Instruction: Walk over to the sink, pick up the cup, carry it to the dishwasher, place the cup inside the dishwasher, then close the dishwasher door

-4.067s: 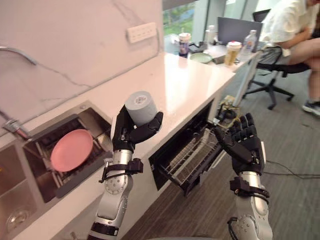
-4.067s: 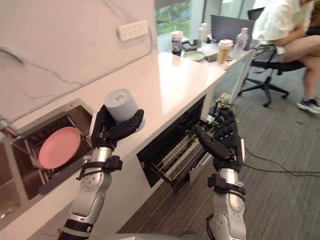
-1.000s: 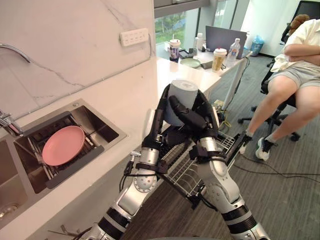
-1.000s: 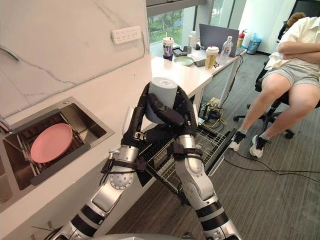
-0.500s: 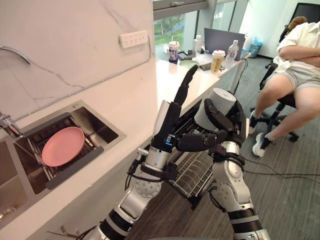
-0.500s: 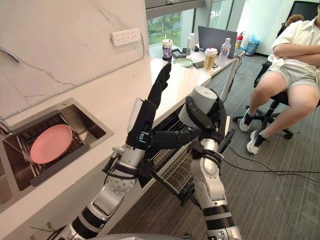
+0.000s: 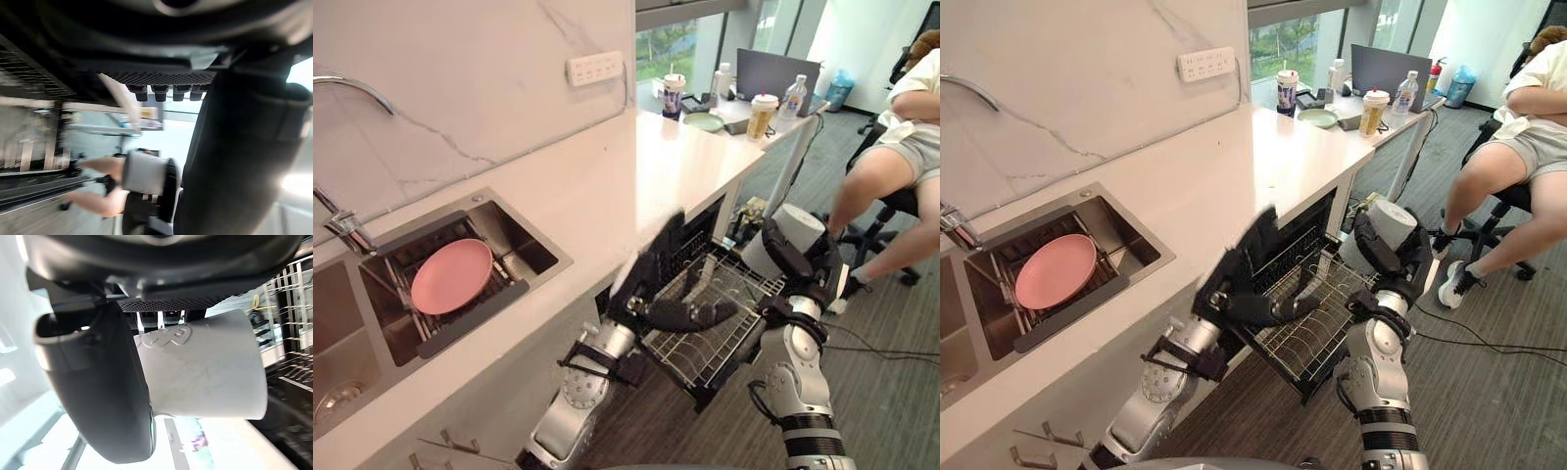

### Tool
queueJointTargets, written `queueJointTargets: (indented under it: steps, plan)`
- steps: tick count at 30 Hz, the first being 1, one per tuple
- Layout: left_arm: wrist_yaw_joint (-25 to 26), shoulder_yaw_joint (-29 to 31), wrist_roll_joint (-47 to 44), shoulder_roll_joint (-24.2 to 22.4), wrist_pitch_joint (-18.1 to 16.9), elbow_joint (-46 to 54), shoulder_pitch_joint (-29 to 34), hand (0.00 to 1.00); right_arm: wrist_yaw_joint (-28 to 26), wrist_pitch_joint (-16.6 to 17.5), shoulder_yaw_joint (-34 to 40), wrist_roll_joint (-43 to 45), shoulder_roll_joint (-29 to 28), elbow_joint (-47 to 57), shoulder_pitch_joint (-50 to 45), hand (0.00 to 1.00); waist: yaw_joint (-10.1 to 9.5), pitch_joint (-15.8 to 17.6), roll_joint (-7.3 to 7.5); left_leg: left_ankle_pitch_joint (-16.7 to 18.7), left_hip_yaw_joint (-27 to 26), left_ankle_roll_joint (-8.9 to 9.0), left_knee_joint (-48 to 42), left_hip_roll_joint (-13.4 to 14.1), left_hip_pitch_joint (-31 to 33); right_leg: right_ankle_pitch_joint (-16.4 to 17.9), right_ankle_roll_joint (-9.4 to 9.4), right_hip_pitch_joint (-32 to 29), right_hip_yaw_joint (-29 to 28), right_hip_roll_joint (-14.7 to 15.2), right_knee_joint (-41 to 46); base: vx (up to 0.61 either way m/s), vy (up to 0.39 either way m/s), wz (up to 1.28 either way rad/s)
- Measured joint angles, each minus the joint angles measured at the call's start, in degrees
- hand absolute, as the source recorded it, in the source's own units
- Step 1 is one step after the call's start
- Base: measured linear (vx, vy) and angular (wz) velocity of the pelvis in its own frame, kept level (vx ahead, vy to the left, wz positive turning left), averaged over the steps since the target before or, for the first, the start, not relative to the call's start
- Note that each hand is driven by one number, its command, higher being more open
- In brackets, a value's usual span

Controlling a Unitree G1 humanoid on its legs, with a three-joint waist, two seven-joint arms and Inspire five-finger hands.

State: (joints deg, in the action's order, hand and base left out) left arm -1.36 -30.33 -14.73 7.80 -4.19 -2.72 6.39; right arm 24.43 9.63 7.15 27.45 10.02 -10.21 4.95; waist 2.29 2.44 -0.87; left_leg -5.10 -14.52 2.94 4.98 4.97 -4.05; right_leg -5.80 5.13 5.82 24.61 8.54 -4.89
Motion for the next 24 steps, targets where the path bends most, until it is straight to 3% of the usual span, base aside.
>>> queueJointTargets:
  steps: [4,10,16,24]
  plan:
    - [-0.53,0.09,0.21,1.63,3.9,-13.98,6.41,1.0,-4.36,-0.9,1.47,0.03,2.87,-8.05,1.26,0.0,-0.7,0.06,0.08,-0.31,1.88,0.1,-0.08,-0.38,1.16,0.34,0.15,-0.1,1.92,-0.01,0.02,0.03,-0.007,0.24]
    - [2.94,4.85,9.25,3.46,3.4,-22.92,10.19,1.0,-8.67,-1.56,1.27,0.1,4.6,-19.83,3.27,0.0,-1.78,0.25,0.13,-1.16,4.61,-0.3,-0.06,-1.19,1.95,0.57,0.36,0.52,4.64,0.53,0.02,-0.01,0.014,0.24]
    - [10.04,14.6,12.53,2.18,3.45,-31.22,8.5,1.0,-12.37,-2.39,-1.18,-5.41,4.86,-24.59,6.57,0.0,-2.98,3.12,0.05,-1.55,6.33,-0.38,0.2,-1.45,2.21,0.88,0.6,1.26,6.23,0.67,-0.02,-0.05,0.034,0.16]
    - [11.88,19.35,13.67,1.91,-0.12,-35.93,6.23,1.0,-15.43,-5.02,-3.04,-8.79,5.3,-31.67,10.49,0.0,-4.16,5.22,-0.14,-2.2,7.66,-0.77,-0.02,-1.9,3.12,0.54,0.53,1.31,7.36,0.94,0.16,0.02,0.01,0.09]
